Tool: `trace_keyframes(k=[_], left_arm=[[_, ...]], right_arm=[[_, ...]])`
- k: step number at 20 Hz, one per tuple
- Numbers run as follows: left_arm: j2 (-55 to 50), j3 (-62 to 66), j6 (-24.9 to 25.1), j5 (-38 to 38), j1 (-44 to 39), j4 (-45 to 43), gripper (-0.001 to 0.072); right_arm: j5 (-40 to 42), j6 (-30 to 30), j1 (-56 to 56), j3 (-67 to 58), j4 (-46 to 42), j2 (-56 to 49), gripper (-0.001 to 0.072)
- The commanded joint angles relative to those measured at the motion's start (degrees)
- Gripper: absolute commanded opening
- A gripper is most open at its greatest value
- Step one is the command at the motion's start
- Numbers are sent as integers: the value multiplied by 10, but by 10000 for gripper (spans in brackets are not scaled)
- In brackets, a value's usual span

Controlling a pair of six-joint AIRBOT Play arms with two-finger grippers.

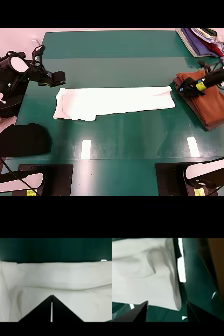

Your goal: Fold the shirts.

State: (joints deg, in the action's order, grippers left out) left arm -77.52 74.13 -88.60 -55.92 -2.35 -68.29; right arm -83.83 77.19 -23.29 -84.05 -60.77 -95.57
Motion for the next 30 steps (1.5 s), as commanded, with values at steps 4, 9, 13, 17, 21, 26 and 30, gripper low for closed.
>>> trace_keyframes(k=[4, 9, 13, 17, 21, 26, 30], left_arm=[[-20, 5, -7, 55, -112, 36, 26], [-81, 5, -16, 109, -181, 75, 26], [-138, 21, -15, 130, -207, 103, 25], [-208, 88, -14, 129, -220, 124, 25], [-274, 151, -14, 108, -236, 133, 25], [-304, 177, -14, 104, -250, 138, 25], [-305, 177, -14, 93, -250, 131, 25]], right_arm=[[78, -58, -20, 119, 118, -25, 554], [93, -83, 40, 107, 183, -76, 292], [57, -102, 57, 40, 183, -52, 17], [20, -82, 89, -29, 183, 28, 16], [23, -59, 159, -84, 195, 89, 16], [29, -36, 254, -157, 199, 103, 17], [44, -26, 311, -191, 199, 100, 16]])
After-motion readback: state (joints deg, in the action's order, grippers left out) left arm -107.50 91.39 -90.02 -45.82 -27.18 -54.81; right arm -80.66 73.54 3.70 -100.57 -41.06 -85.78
